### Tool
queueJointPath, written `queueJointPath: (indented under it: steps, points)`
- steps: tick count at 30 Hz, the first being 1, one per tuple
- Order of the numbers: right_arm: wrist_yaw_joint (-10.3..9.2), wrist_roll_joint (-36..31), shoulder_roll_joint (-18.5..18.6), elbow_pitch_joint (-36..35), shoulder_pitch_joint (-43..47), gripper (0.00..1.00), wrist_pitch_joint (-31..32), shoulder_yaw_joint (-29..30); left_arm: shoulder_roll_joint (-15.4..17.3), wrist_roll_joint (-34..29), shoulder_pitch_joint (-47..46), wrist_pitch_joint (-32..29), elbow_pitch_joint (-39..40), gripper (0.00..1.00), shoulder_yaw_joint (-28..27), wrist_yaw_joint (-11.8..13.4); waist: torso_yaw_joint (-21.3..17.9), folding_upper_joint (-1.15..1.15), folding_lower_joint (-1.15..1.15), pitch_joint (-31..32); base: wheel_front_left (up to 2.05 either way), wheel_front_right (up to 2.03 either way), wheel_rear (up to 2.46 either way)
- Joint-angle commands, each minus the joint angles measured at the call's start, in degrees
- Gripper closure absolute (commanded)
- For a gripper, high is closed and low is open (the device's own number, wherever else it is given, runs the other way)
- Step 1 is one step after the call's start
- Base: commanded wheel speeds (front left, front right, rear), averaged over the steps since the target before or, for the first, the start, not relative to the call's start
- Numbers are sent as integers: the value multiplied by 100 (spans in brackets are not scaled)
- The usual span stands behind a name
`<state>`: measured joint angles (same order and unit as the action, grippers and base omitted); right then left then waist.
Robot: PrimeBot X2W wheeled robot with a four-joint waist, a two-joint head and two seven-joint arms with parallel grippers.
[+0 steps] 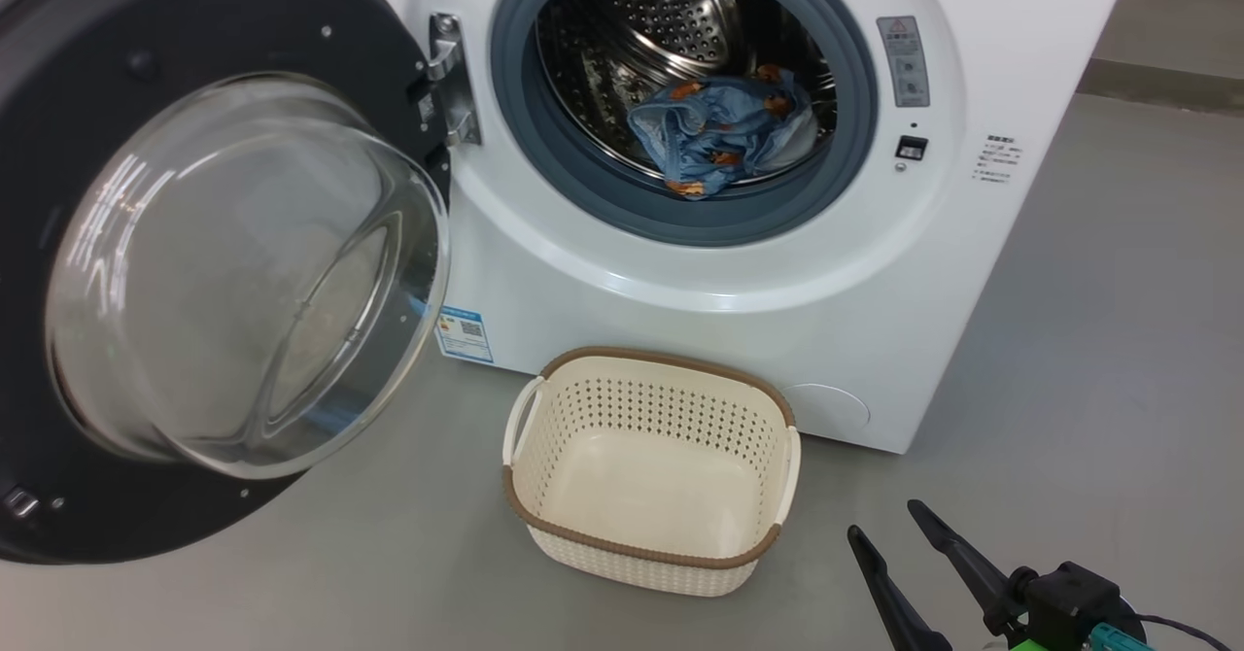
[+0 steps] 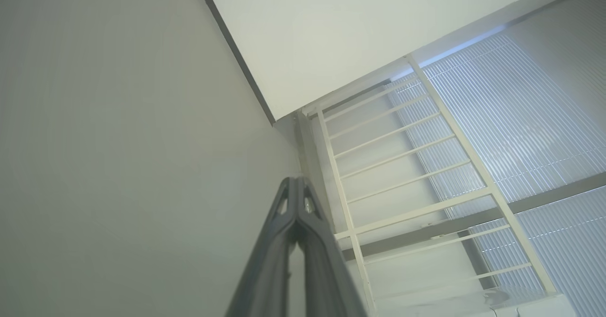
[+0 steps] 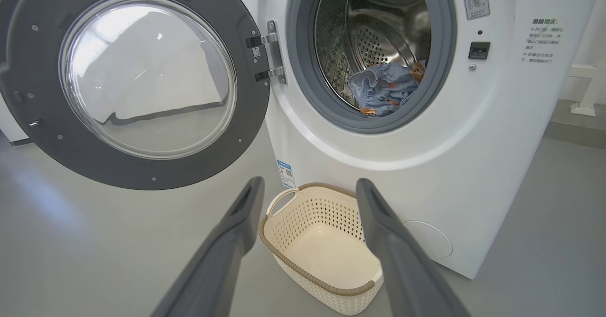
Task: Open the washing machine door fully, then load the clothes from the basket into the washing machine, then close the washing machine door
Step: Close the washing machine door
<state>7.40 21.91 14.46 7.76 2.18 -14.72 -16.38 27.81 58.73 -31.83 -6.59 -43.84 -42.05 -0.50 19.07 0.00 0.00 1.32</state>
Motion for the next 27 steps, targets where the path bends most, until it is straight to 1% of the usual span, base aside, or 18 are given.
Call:
queueJointPath:
  steps: [1,5,12,15,20,27]
  points:
    - [9,38,86,-110,-156,0,-28,-157,362,27,-194,-93,79,100,-20,21,-86,0,0,-28,0,0,0]
    - [9,55,138,-95,-146,0,-28,-184,347,66,-372,-268,-22,100,71,116,-147,0,0,-40,0,0,0]
    - [9,67,240,-102,-184,0,-28,-229,275,170,-575,-703,-75,100,250,148,-202,0,0,-113,0,0,0]
    - [9,69,280,-112,-232,0,-28,-227,255,231,-632,-911,-115,100,307,136,-211,0,0,-181,0,0,0]
    - [9,68,311,-99,-270,0,-28,-234,231,302,-708,-1093,-236,100,348,137,-213,0,0,-236,0,0,0]
    - [9,70,339,-89,-330,0,-28,-263,196,495,-843,-1405,-483,100,357,7,-220,0,0,-284,0,0,0]
